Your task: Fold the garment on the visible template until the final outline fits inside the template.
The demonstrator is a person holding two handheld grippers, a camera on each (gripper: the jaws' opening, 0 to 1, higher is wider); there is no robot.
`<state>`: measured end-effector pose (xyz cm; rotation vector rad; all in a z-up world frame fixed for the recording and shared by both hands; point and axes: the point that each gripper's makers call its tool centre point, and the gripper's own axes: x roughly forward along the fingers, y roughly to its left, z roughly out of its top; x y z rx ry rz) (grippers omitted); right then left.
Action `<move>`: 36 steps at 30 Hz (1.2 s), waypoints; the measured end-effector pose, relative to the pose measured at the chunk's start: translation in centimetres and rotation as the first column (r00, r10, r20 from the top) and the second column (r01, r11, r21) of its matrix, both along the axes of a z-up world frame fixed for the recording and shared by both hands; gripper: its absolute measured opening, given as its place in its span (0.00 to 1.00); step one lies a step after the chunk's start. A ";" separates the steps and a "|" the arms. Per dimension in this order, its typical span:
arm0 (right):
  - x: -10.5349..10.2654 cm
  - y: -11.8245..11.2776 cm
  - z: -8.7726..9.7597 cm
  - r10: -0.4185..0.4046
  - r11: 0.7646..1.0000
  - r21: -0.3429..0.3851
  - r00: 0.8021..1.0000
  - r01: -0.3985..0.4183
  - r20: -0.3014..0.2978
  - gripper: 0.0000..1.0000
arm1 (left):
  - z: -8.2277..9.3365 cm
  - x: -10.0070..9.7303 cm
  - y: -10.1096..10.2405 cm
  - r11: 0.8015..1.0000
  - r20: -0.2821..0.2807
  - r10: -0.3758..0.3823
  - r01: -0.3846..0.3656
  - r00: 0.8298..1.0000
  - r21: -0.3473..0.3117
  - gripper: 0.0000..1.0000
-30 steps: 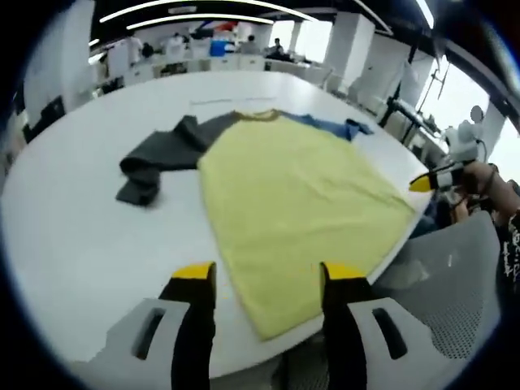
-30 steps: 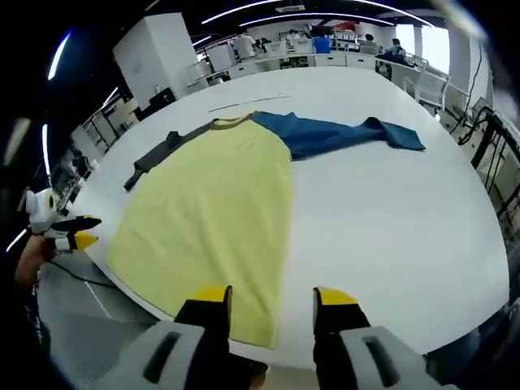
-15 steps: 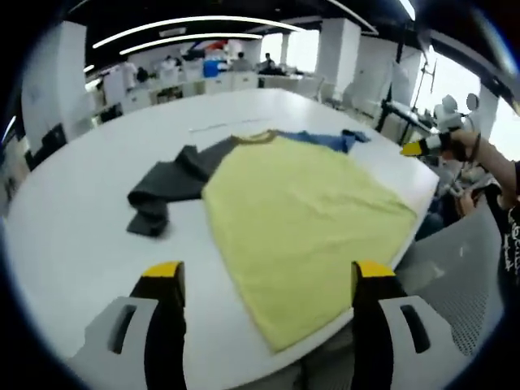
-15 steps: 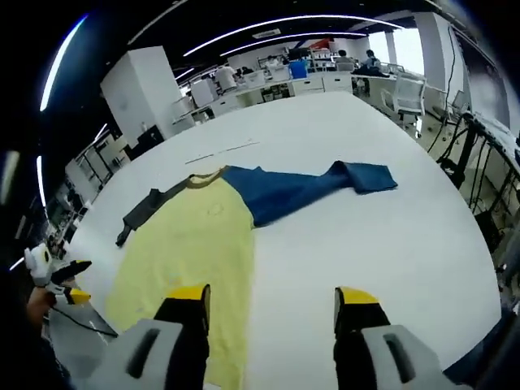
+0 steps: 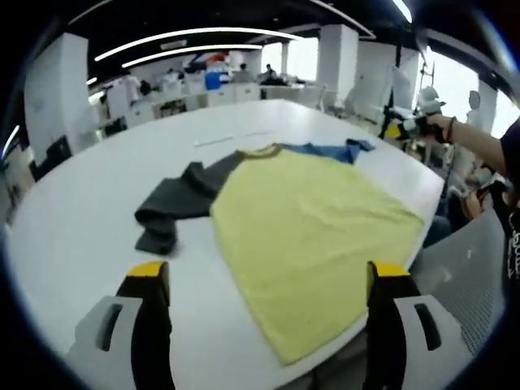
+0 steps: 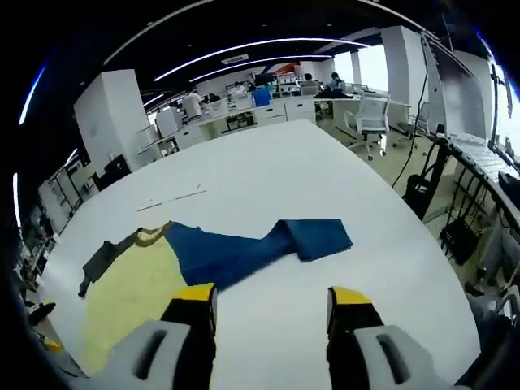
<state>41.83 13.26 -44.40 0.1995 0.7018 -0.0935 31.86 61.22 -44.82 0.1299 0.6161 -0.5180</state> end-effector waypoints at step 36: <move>8.9 -6.0 -9.0 -0.153 0.987 -0.063 0.979 0.146 -0.133 0.03 | -0.3 1.0 1.3 0.997 -0.025 0.075 -0.075 0.997 -0.006 0.94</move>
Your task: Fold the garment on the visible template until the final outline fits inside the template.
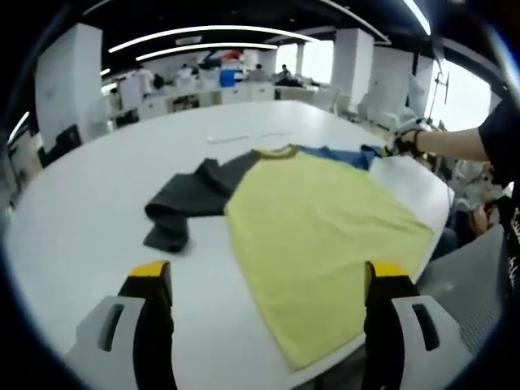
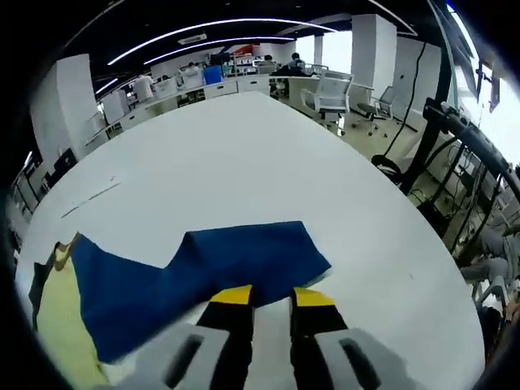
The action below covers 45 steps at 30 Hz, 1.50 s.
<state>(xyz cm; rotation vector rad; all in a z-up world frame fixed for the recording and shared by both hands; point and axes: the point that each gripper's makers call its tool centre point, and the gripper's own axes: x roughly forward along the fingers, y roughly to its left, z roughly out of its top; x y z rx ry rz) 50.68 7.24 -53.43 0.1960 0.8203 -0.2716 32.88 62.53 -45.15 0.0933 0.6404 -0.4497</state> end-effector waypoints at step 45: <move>-11.5 -3.2 4.5 0.208 0.975 -0.032 0.954 -0.220 -0.216 0.00 | 3.7 0.0 -0.6 0.997 0.078 -0.041 0.046 0.996 -0.059 0.98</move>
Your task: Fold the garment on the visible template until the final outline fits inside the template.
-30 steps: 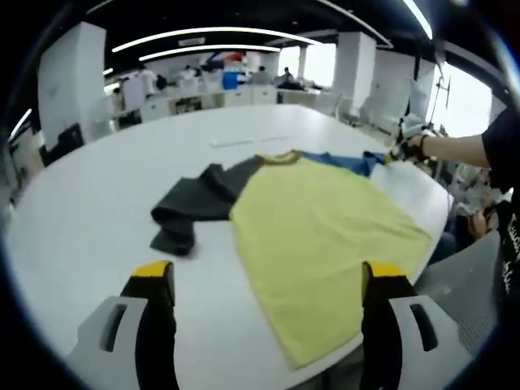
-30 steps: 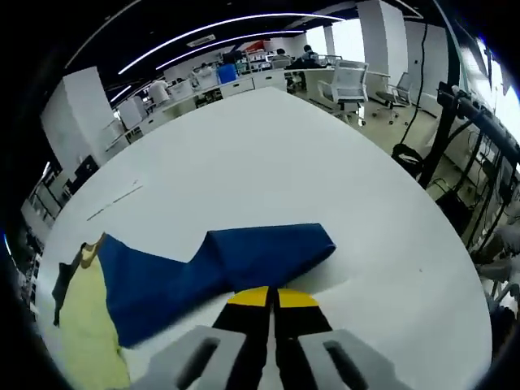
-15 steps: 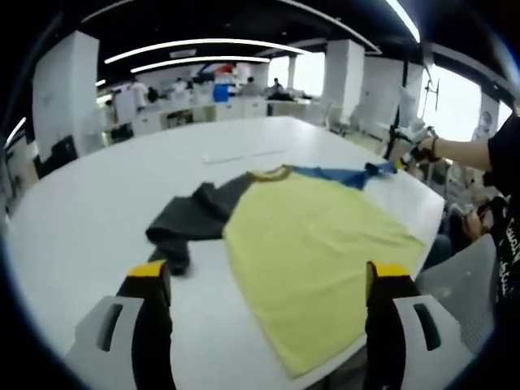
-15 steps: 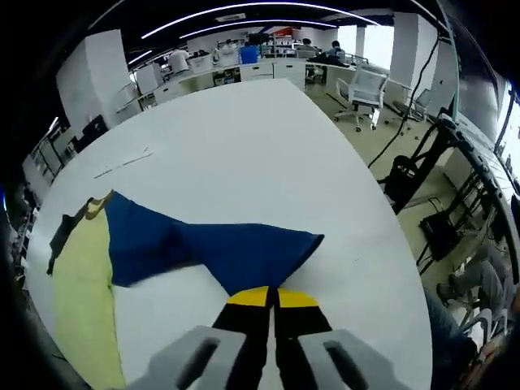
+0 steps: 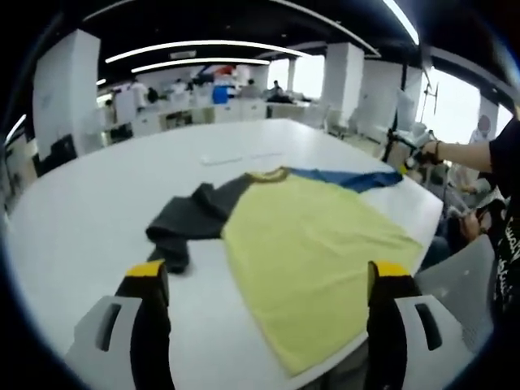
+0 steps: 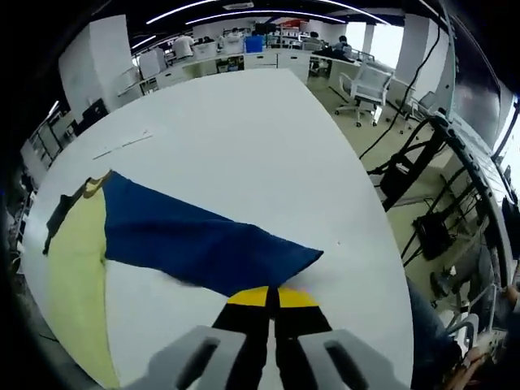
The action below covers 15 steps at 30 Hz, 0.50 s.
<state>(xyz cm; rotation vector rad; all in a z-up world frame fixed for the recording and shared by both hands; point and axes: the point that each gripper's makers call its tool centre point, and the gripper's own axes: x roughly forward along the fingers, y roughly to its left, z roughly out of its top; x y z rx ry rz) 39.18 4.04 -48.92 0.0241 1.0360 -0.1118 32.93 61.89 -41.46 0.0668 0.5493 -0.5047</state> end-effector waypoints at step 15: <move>-1.4 -2.1 -2.9 -0.052 0.999 -0.005 0.996 0.051 -0.072 0.00 | -0.7 -0.4 -1.3 0.998 -0.031 -0.053 0.054 0.998 0.019 0.99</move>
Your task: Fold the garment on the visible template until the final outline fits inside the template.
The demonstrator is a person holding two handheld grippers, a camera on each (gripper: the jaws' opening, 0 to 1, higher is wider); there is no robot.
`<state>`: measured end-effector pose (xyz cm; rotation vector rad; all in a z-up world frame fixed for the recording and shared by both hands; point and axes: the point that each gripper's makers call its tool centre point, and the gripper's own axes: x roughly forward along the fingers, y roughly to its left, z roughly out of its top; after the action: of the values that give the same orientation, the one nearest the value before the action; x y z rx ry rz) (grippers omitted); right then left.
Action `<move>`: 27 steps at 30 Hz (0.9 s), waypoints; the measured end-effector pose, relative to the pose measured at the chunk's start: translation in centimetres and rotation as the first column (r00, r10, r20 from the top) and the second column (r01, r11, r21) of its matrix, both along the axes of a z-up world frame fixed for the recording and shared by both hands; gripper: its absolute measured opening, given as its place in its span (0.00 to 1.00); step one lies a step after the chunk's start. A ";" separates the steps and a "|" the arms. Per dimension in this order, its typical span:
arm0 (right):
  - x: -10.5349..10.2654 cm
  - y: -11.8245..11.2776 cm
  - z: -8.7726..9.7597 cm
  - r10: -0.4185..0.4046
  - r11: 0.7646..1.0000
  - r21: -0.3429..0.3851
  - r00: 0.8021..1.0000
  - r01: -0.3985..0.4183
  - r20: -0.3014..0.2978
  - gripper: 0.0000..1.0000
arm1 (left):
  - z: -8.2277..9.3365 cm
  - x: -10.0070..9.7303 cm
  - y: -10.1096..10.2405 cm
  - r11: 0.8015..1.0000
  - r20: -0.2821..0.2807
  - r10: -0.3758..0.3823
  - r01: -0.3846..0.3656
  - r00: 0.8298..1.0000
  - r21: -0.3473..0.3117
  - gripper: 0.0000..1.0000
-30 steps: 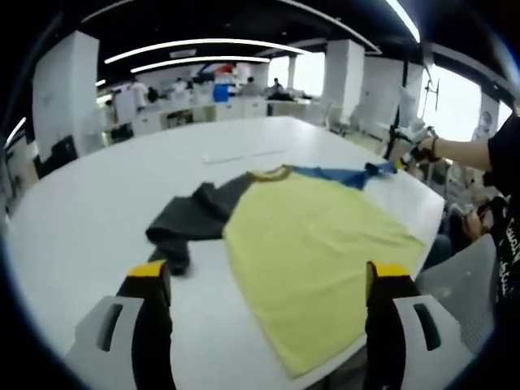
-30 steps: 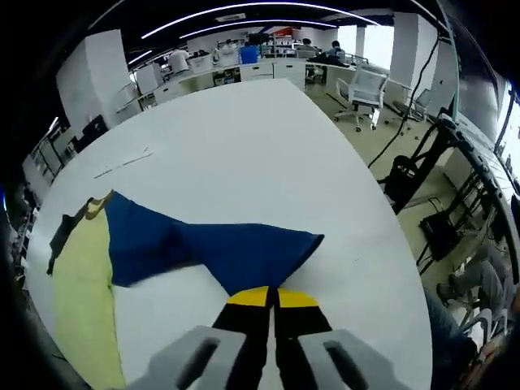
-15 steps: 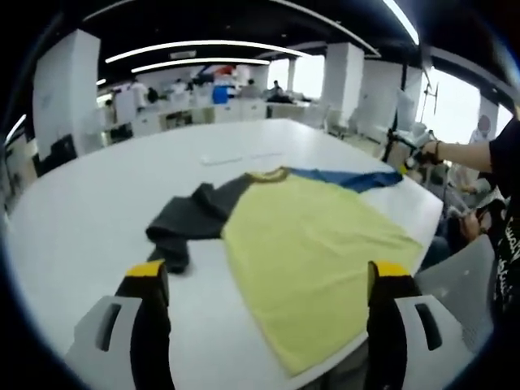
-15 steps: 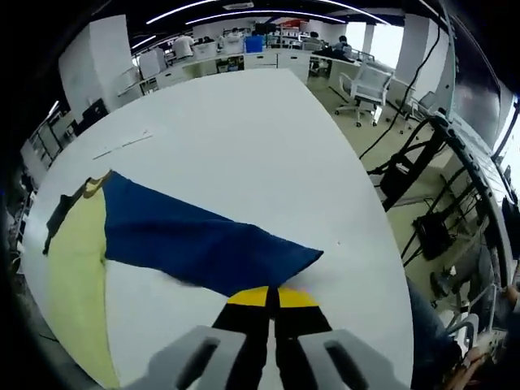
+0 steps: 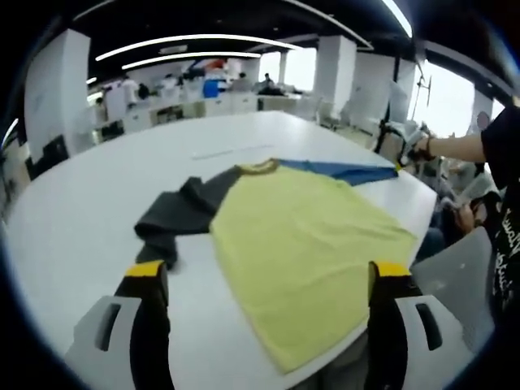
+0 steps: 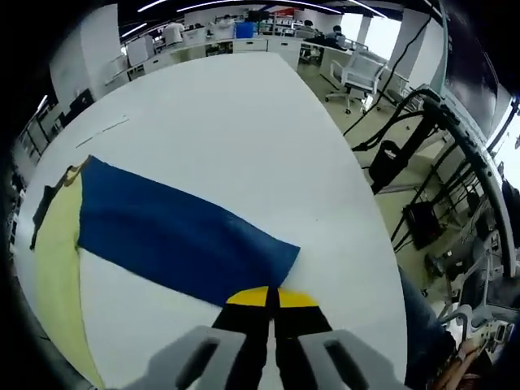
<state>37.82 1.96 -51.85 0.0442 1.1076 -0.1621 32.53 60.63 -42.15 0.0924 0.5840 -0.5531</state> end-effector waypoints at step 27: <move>-1.0 0.1 -0.2 -0.091 0.994 0.049 0.995 0.093 -0.036 0.23 | -0.1 -0.4 0.1 0.999 0.001 -0.010 0.010 1.000 0.048 0.97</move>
<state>36.80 2.06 -52.00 0.1381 1.1442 -0.2183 32.15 60.72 -42.22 0.1410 0.5957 -0.5487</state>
